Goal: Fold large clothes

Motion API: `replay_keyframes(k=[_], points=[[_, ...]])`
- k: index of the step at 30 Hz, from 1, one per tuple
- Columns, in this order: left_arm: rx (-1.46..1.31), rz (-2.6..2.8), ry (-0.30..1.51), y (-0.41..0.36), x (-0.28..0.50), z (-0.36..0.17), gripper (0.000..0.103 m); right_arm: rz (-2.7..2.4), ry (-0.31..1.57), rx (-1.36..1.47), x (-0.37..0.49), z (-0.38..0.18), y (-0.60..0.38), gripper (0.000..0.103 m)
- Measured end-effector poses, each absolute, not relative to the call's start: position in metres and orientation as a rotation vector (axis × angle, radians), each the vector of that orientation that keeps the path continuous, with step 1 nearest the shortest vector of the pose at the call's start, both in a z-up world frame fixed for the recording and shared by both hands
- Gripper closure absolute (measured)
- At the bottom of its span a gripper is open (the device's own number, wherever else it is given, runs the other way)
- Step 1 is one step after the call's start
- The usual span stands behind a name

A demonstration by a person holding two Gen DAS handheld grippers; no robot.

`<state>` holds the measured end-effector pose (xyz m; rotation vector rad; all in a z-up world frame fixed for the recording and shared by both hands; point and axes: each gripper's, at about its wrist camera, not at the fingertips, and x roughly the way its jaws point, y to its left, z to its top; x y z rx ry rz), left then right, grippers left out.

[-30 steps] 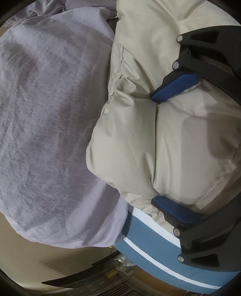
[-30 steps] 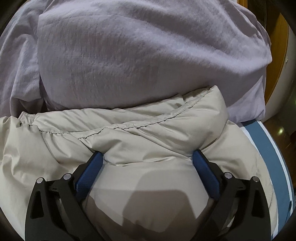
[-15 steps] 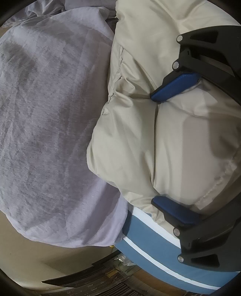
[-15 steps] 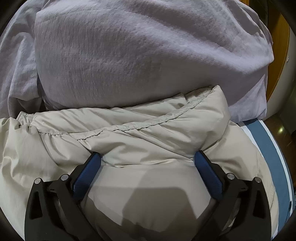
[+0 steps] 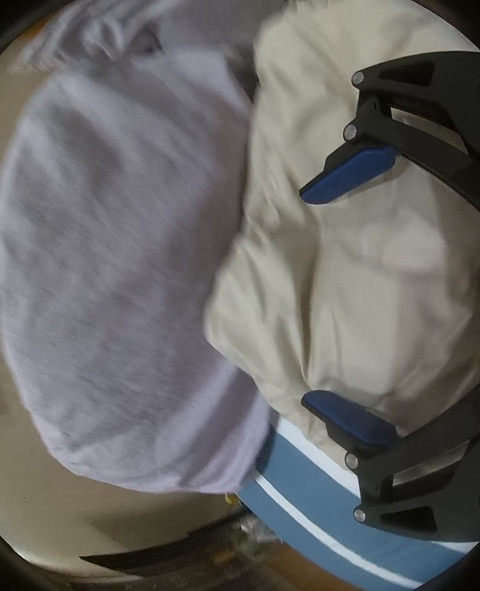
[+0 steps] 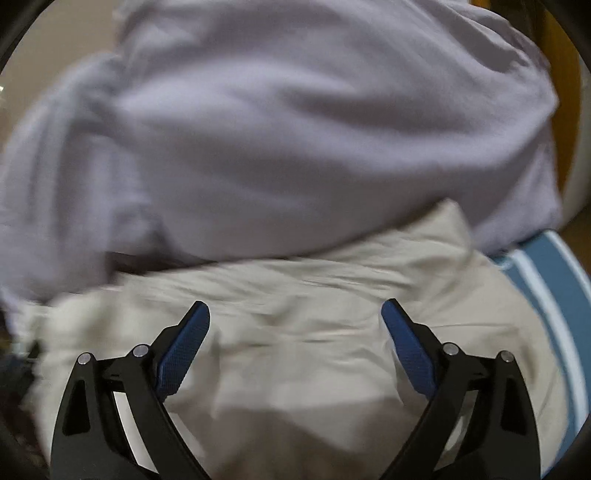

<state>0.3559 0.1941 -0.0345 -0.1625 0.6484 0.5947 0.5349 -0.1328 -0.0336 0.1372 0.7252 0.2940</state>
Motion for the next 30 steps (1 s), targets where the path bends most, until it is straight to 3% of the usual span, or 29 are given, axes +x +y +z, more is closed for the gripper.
replay_keyframes(k=[9,13,30], points=[[-0.008,0.425,0.674,0.121,0.366,-0.039,0.002,0.43,0.697,-0.049,0.498,-0.044,-0.063,0.006],[-0.028,0.416,0.71,0.126,0.374,-0.05,0.002,0.42,0.771,0.0,0.511,-0.066,-0.067,0.004],[-0.018,0.426,0.755,0.126,0.395,-0.068,0.002,0.362,0.76,-0.067,0.498,-0.077,-0.041,0.002]])
